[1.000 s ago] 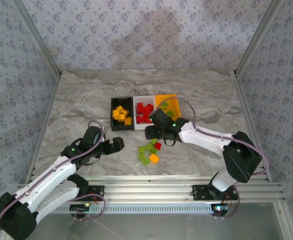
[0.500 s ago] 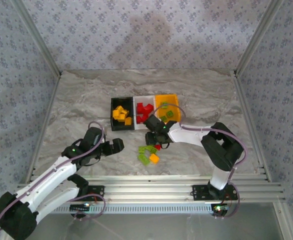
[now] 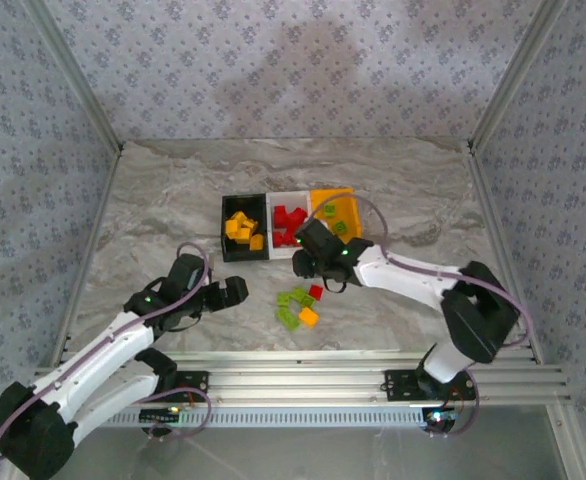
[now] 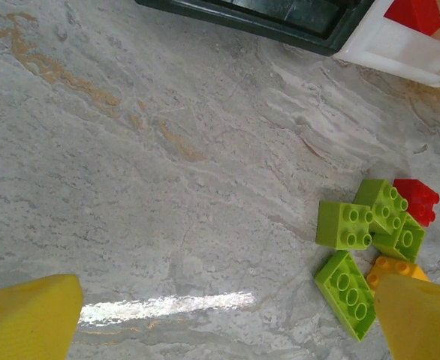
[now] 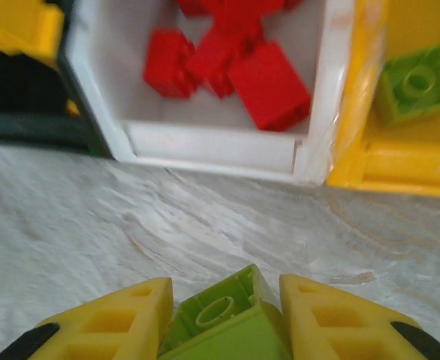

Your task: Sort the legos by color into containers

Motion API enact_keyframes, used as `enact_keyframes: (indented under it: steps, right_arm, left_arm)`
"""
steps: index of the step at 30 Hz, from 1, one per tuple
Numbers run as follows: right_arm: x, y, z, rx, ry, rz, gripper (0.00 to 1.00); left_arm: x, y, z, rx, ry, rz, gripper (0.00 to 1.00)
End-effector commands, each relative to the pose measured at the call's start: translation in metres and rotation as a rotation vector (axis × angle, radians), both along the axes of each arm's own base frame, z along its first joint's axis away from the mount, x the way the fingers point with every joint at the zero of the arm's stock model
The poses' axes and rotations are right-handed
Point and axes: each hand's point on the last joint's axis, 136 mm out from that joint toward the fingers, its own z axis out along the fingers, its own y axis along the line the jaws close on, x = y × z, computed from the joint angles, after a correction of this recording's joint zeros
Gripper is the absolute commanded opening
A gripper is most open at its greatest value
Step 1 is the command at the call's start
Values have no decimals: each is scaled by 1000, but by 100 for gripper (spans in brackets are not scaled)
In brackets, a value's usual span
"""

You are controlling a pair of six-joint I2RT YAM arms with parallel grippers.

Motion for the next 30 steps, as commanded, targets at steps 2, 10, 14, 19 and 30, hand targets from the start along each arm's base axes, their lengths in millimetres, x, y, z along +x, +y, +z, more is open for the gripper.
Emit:
enact_keyframes:
  steps: [2,10,14,19,30]
  right_arm:
    - [32,-37,29,-3,-38,-128,33]
    - [98,-72,14,-76,16,-261,33]
    - [121,-67,0,-84,49,-267,36]
    - [138,-58,-1,-54,54,-266,51]
    - [123,-57,43,27,-44,-254,70]
  left_arm:
    - [9,-6,11,-18,-28,-8,100]
    - [14,-8,18,-17,-49,-14,100]
    - [17,-9,22,-8,-61,-25,100]
    - [20,-12,25,-15,-79,-35,99]
    - [32,-36,28,17,-61,-122,90]
